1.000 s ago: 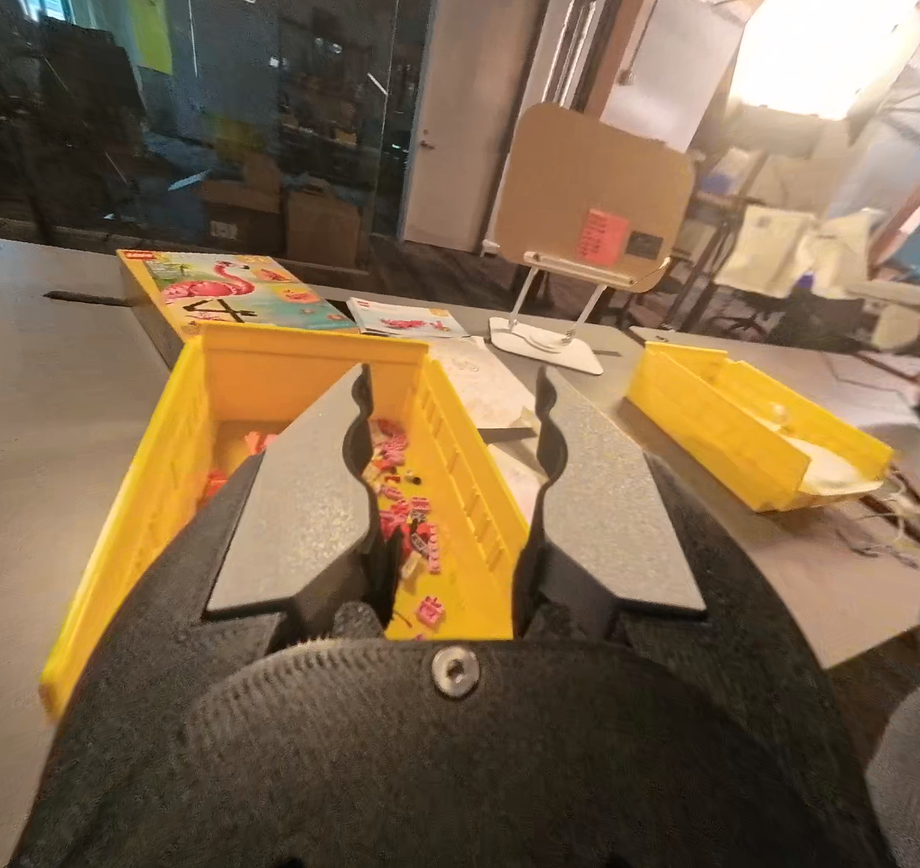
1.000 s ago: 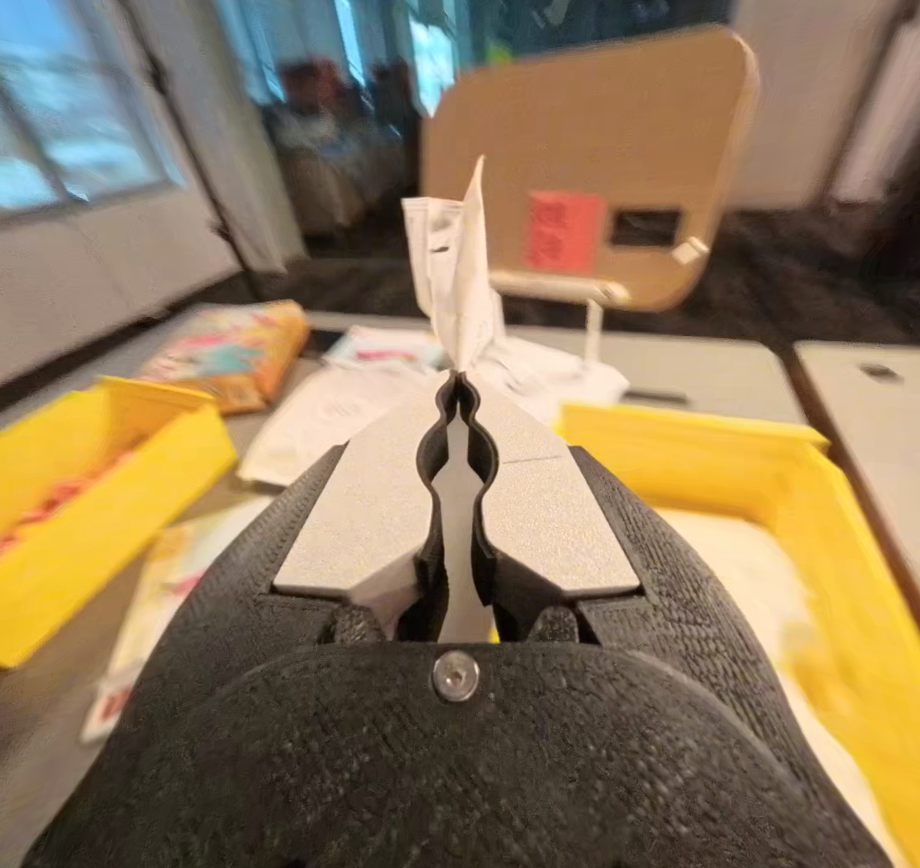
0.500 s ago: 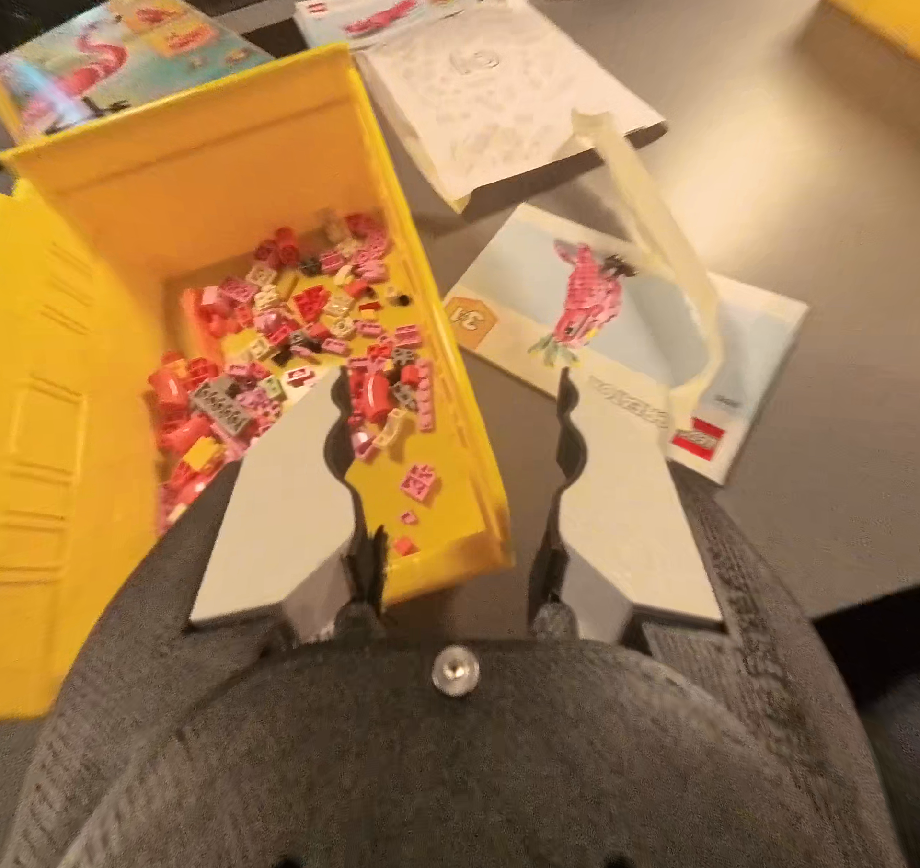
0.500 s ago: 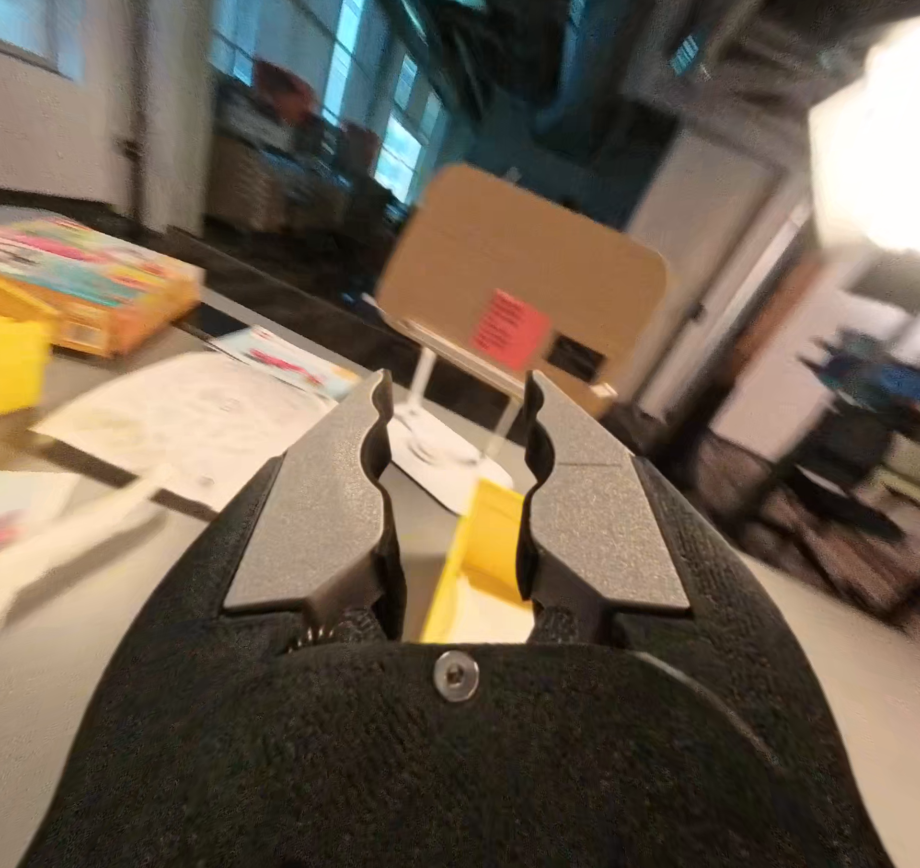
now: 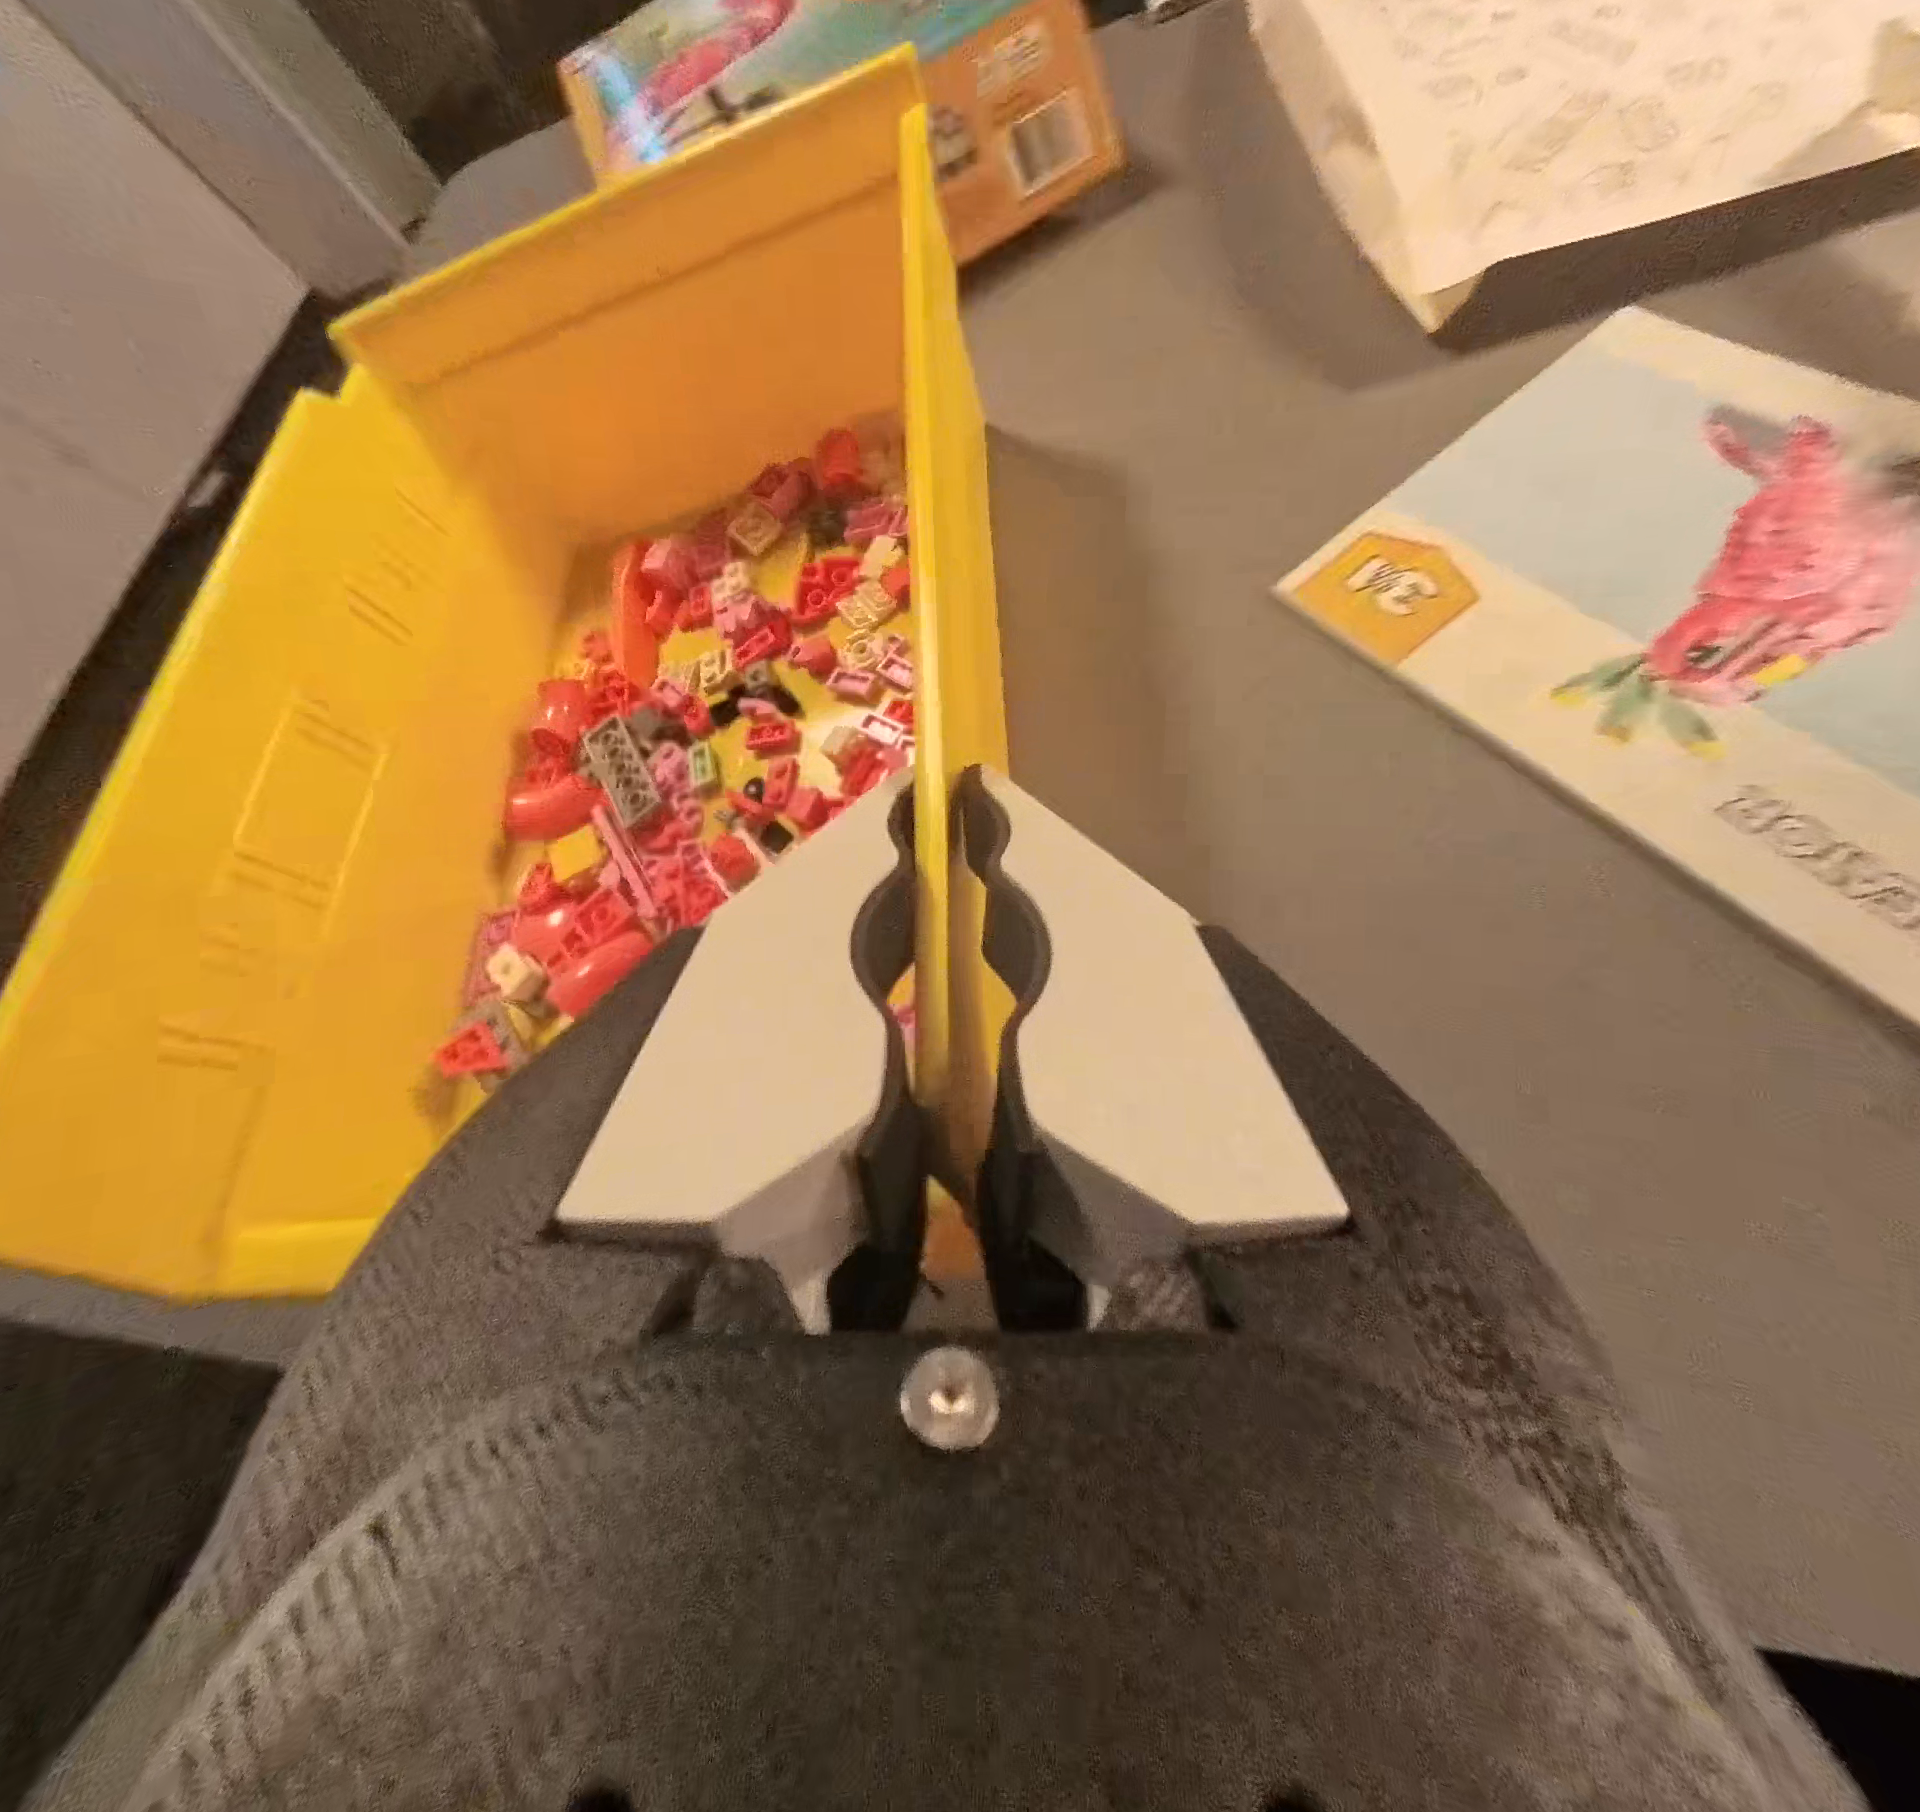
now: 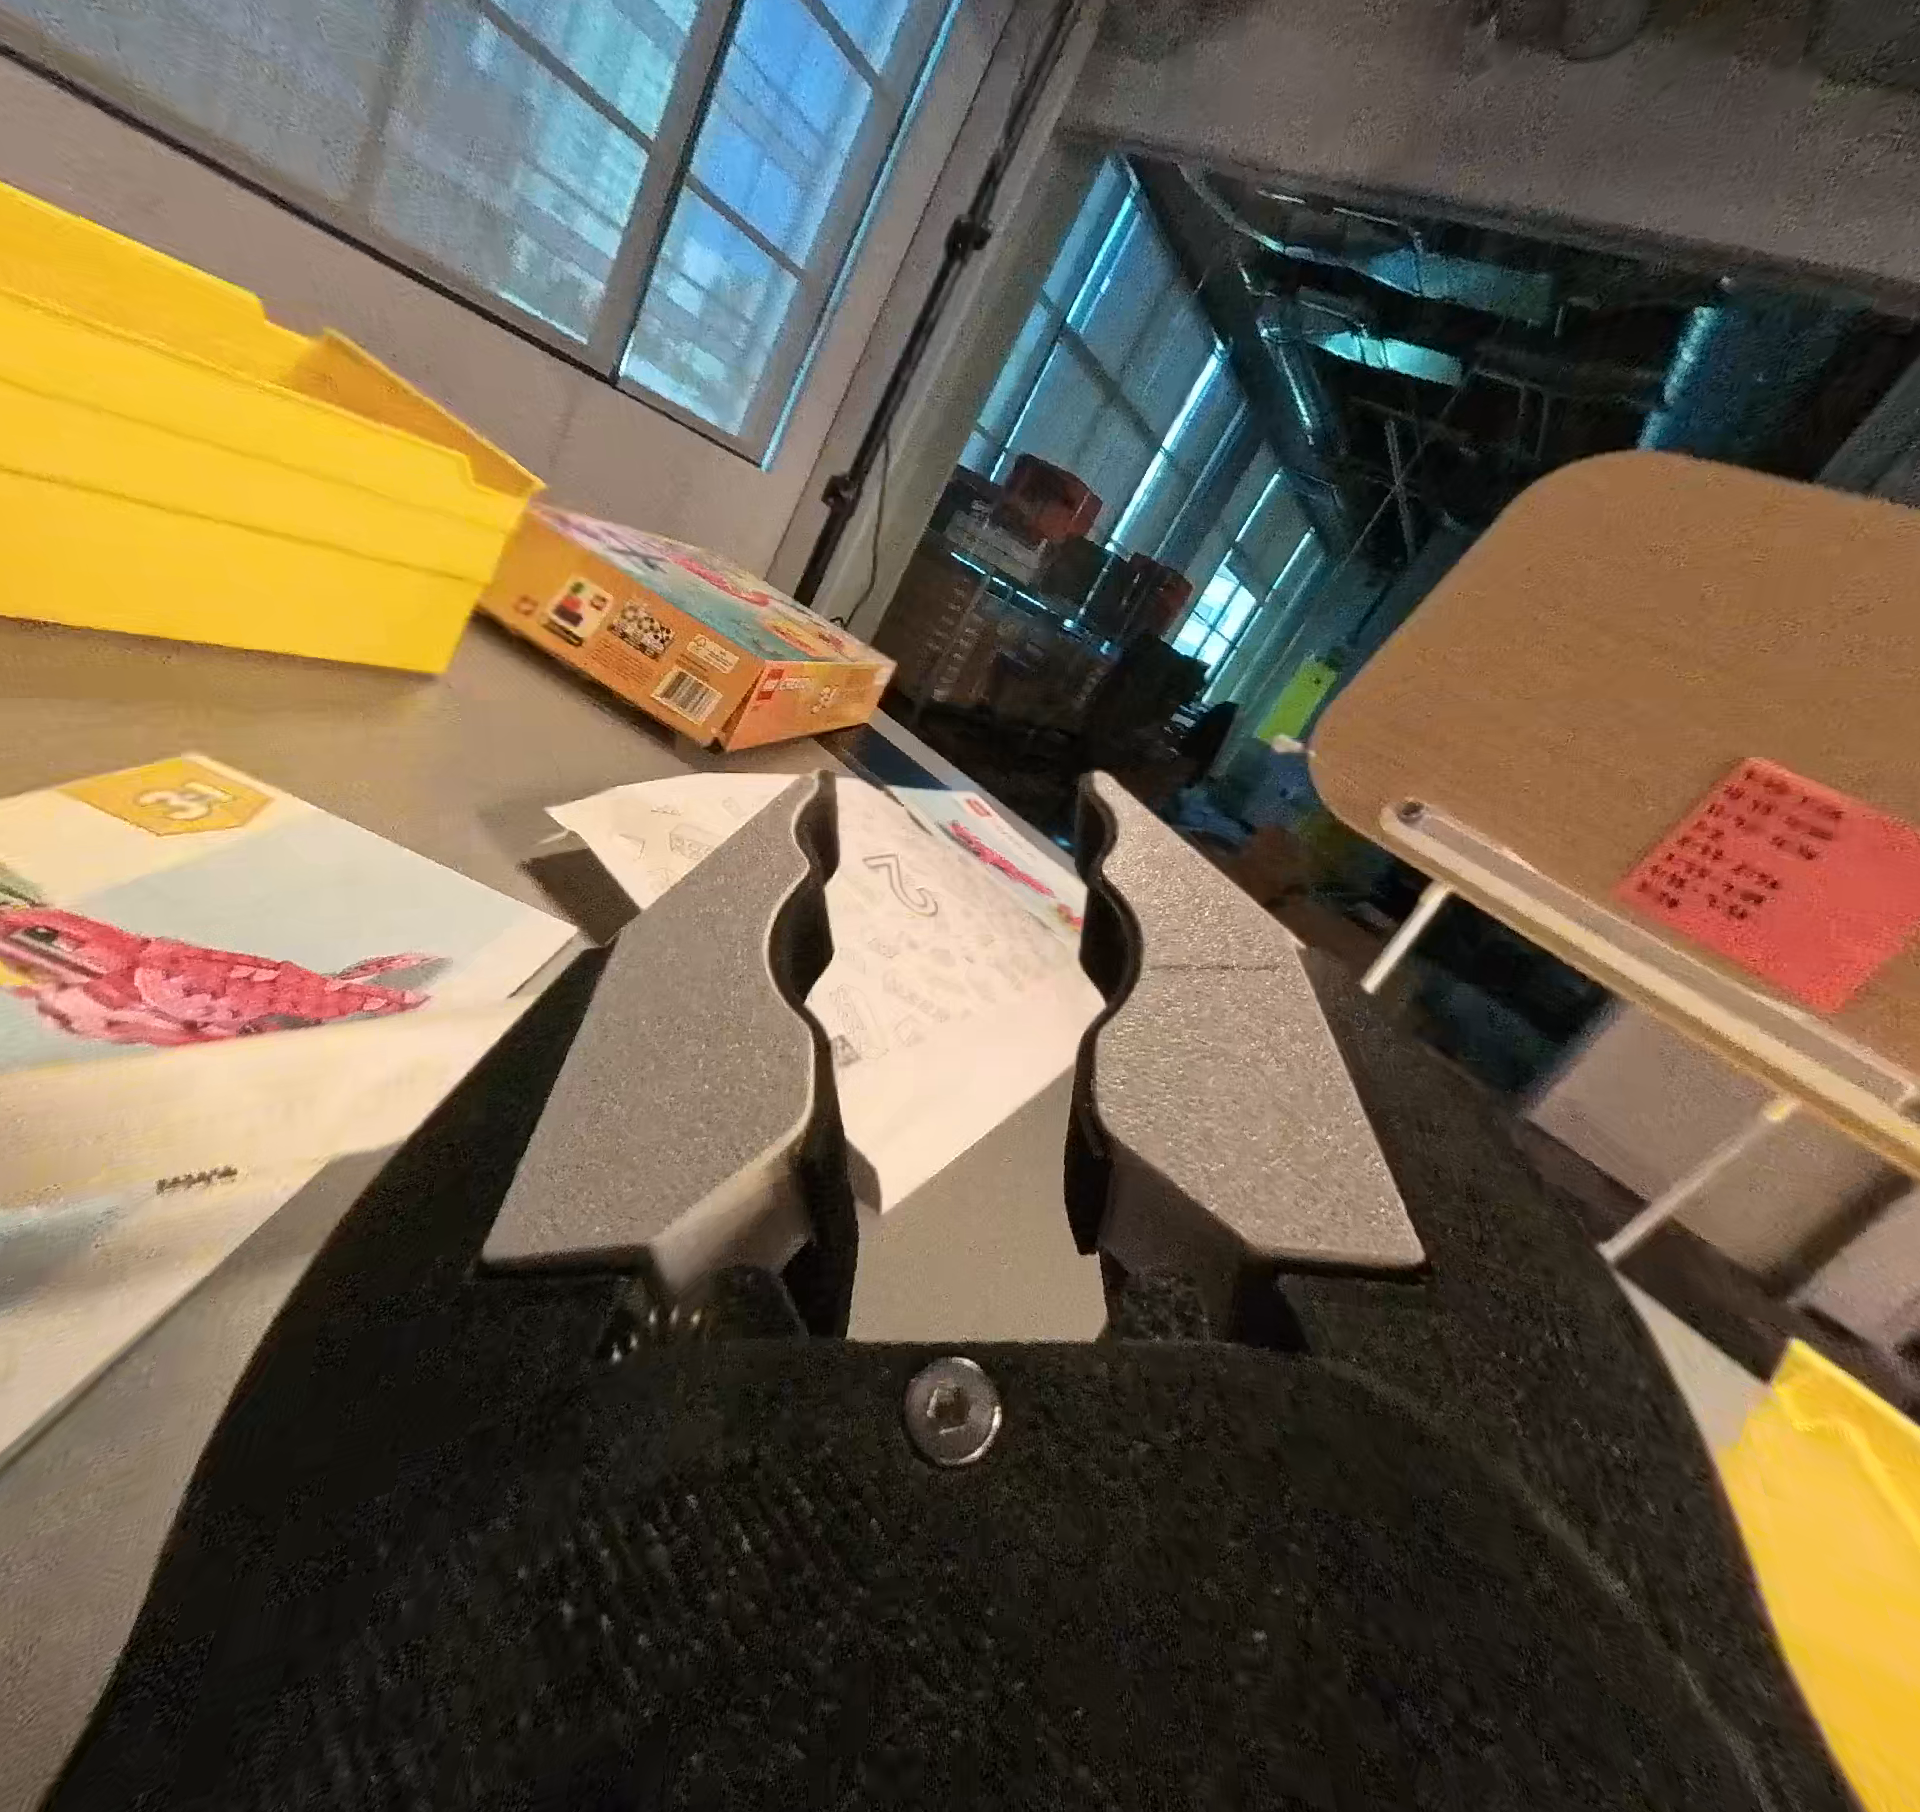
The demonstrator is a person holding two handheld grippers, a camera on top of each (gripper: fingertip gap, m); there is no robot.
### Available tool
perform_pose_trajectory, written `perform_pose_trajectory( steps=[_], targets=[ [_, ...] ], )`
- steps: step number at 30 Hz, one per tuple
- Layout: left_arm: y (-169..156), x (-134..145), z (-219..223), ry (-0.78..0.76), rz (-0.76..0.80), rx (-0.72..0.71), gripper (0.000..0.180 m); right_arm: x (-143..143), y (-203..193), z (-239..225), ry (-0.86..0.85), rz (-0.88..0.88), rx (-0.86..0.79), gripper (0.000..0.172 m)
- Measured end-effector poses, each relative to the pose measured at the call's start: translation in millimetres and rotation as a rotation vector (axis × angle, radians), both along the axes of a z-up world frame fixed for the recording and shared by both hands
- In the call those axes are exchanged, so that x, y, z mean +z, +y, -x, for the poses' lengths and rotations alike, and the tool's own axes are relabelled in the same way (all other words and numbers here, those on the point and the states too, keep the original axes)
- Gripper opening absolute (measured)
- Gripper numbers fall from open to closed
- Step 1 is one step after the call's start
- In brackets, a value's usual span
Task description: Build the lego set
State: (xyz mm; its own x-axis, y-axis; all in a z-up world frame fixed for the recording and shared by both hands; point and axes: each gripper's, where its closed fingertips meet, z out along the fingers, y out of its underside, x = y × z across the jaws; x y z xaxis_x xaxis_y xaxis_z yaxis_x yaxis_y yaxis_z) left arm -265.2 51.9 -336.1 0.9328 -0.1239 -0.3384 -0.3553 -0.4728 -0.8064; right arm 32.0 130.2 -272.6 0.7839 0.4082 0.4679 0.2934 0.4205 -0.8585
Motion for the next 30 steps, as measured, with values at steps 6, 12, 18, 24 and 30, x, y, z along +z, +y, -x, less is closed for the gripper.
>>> perform_pose_trajectory(
  steps=[6, 12, 18, 24, 30],
  targets=[
    [-1.1, 0.4, 66.3, 0.013, 0.011, 0.007, 0.004, 0.2, 2.1, -8.3, 0.136, 0.074, 0.085, 0.043],
    [-9.7, 37.8, 108.6, 0.209, -0.02, 0.342, 0.016, -1.2, 12.0, -34.5, 0.241, 0.118, 0.022, 0.038],
    [6.5, 49.4, -155.0, -0.246, -0.081, -0.425, 0.058, -1.3, 13.7, -40.4, 0.286, 0.14, 0.035, 0.038],
    [15.2, -34.2, -245.2, -0.342, 0.199, -0.568, 0.089, -2.0, 13.3, -32.6, 0.274, 0.147, 0.073, 0.038],
    [29.6, -60.2, -235.4, -0.1, 0.234, -0.478, 0.04, -2.4, 16.6, -32.2, 0.289, 0.16, 0.08, 0.038]
  ],
)
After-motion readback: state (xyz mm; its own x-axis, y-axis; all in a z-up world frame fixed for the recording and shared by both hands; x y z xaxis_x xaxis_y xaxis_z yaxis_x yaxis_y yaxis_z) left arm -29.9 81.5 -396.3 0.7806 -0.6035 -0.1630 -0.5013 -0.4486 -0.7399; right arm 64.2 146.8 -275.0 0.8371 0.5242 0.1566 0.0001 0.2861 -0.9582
